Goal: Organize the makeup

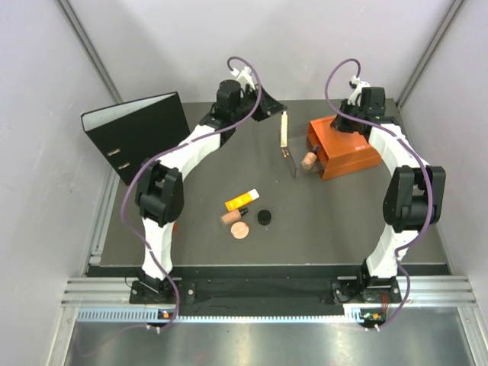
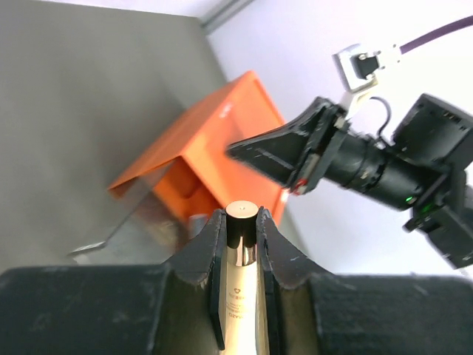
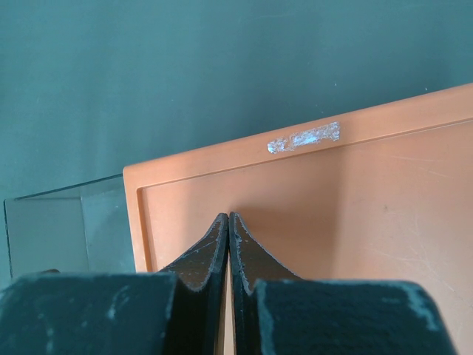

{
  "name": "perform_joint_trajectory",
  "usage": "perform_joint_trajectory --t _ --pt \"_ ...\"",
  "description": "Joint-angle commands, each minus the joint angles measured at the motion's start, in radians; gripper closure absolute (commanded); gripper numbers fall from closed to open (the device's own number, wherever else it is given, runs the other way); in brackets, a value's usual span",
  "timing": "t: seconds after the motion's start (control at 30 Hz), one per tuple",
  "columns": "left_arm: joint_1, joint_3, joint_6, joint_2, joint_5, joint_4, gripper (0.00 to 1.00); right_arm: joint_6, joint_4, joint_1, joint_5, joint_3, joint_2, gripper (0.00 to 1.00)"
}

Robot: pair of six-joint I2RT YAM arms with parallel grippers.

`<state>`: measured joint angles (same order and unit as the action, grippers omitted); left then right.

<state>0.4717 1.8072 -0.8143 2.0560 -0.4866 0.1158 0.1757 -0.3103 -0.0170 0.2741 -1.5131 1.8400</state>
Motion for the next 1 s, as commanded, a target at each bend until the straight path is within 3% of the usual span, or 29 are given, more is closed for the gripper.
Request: perform_joint_trajectory --t 0.0,0.33,0.43,0.47,0.6,0.77,0.97 --pt "0.039 0.053 -0.189 0.048 -0.033 0.223 1.0 -0.025 -0.187 0.005 -0.026 0.047 0.073 1.0" --pt "0.091 0.083 -0.215 0.131 0.003 0.263 0.99 -0.03 -0.185 0.003 -0.023 0.047 0.073 1.0" --pt "0.096 0.102 -0.181 0.144 0.017 0.202 0.9 -0.03 -0.185 0.003 -0.021 0.045 0.074 1.0" --pt "0.096 0.101 -0.165 0.144 0.023 0.19 0.81 -0.031 -0.187 0.003 -0.021 0.044 0.076 1.0" --pt "0.096 0.098 -0.122 0.136 0.037 0.139 0.61 -0.03 -0.188 0.003 -0.018 0.039 0.08 1.0" --pt "0.096 0.096 -0.105 0.136 0.042 0.125 0.54 -0.03 -0.191 0.005 -0.013 0.033 0.085 1.0" --pt "0.09 0.096 -0.037 0.101 0.043 0.119 0.55 -0.03 -0.19 0.006 -0.007 0.037 0.082 1.0"
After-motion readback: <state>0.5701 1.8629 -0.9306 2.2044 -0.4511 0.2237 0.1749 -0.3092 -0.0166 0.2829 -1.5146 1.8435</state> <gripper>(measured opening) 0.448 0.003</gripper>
